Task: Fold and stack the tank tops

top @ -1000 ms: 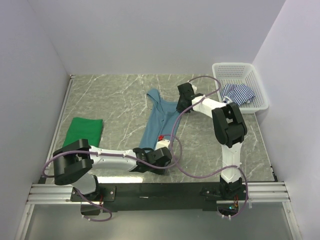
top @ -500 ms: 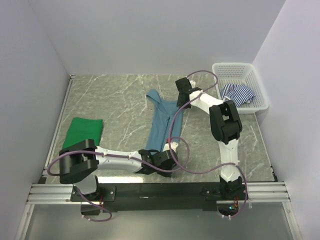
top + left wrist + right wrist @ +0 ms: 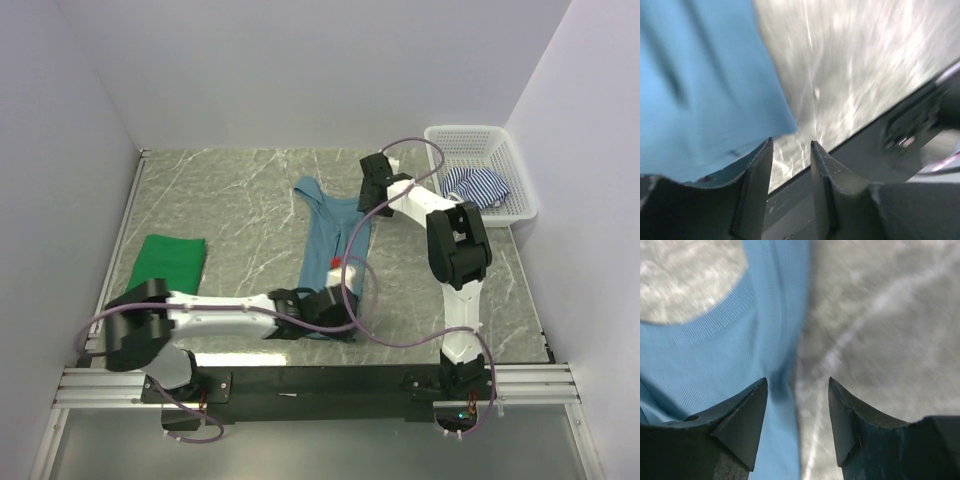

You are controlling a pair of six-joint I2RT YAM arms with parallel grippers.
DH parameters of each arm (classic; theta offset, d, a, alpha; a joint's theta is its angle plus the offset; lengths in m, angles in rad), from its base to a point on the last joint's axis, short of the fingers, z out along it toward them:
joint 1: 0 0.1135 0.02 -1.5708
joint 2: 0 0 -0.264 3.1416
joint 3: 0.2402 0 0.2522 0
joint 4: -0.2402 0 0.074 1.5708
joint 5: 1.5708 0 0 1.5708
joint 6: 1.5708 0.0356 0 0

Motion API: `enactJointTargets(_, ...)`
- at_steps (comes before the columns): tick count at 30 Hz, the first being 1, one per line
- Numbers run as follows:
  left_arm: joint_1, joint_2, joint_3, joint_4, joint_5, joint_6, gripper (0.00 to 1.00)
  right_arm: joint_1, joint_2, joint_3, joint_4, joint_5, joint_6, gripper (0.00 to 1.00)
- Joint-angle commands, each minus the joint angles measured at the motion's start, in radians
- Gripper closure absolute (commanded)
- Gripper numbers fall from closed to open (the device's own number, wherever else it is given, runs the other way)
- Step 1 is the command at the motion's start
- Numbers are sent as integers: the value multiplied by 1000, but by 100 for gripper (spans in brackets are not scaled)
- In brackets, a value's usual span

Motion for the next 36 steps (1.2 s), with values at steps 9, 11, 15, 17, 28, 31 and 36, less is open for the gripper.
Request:
enactJointTargets(9,202,-561,-327,-168,-227,-233,60,26,-573,-565,127,-121,125,41)
enactJointTargets(11,210,-601,-363,-162,-196,-236,57,85,-653,-670,163,-131,151,41)
enactJointTargets(15,213,-620,-452,-110,-139,-256,54,237,-850,-918,179,-117,240,41)
enactJointTargets(17,213,-633,-483,-83,-115,-272,54,305,-914,-1027,191,-120,286,41)
enactJointTargets(28,213,-624,-573,95,-52,-231,49,547,-1264,-1228,145,-91,552,40)
enactJointTargets(31,213,-575,-569,108,-50,-230,50,584,-1266,-1235,139,-73,579,40)
enactJointTargets(36,213,-503,-550,78,-70,-243,51,632,-1203,-1247,156,-68,610,40)
